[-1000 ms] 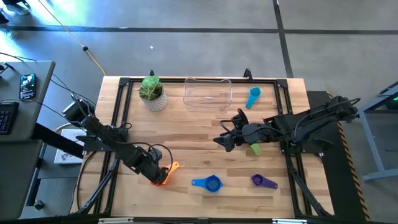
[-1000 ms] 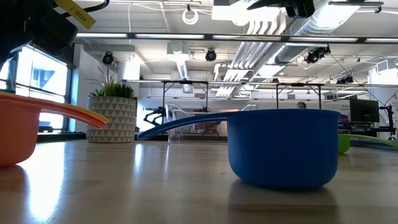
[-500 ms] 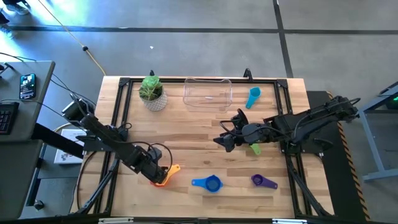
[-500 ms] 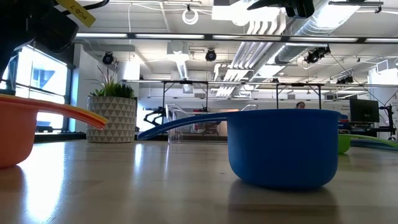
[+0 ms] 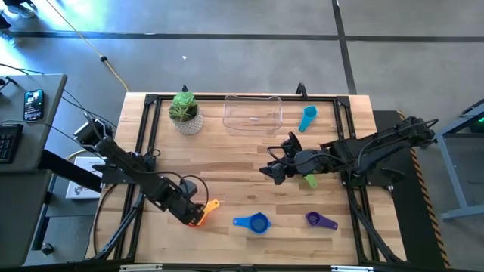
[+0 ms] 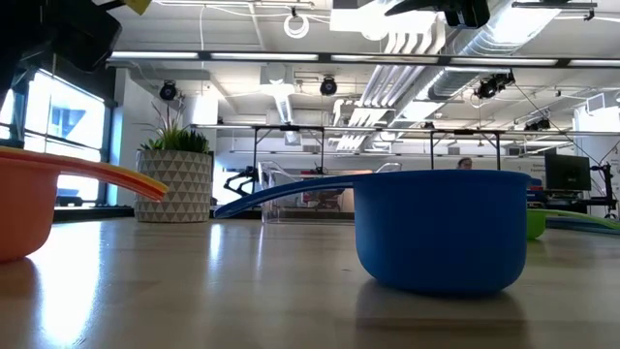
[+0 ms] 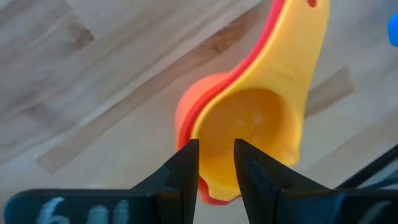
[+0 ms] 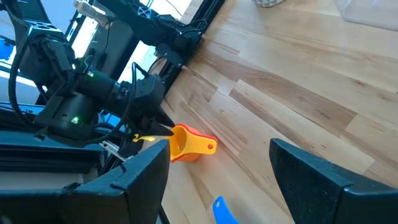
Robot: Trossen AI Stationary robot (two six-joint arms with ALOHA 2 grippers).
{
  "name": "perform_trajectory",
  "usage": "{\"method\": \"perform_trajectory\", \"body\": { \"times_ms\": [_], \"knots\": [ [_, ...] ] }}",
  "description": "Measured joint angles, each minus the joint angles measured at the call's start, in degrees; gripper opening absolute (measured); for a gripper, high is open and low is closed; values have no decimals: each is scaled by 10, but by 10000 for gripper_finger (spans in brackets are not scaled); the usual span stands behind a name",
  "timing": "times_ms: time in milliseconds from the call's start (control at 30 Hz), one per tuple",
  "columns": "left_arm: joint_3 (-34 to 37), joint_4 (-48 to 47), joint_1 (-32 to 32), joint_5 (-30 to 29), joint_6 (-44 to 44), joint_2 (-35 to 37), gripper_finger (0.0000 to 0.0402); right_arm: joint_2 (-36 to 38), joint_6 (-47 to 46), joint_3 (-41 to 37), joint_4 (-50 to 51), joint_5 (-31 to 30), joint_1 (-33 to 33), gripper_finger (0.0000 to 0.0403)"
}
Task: Nest measuring cups in basket
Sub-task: Stack the yellow measuring cup on top of the red measuring cup
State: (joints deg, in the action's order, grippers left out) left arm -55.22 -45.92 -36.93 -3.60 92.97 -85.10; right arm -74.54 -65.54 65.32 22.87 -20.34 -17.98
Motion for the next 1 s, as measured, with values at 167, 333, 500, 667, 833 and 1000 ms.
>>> {"method": "perform_trajectory", "body": {
  "times_ms": [167, 333, 500, 667, 833, 1000],
  "knots": [
    [0, -6, 2, -1, 0, 0, 90, 0, 0, 0, 0, 0, 0, 266],
    [0, -5, 2, -1, 0, 0, 90, 0, 0, 0, 0, 0, 0, 266],
    [0, -6, 2, -1, 0, 0, 90, 0, 0, 0, 0, 0, 0, 266],
    [0, -7, 1, -1, 0, 0, 90, 0, 0, 0, 0, 0, 0, 266],
    [0, -7, 1, -1, 0, 0, 90, 0, 0, 0, 0, 0, 0, 266],
    [0, -10, -2, -1, -1, -11, 90, 0, 0, 0, 0, 0, 0, 266]
  ]
}}
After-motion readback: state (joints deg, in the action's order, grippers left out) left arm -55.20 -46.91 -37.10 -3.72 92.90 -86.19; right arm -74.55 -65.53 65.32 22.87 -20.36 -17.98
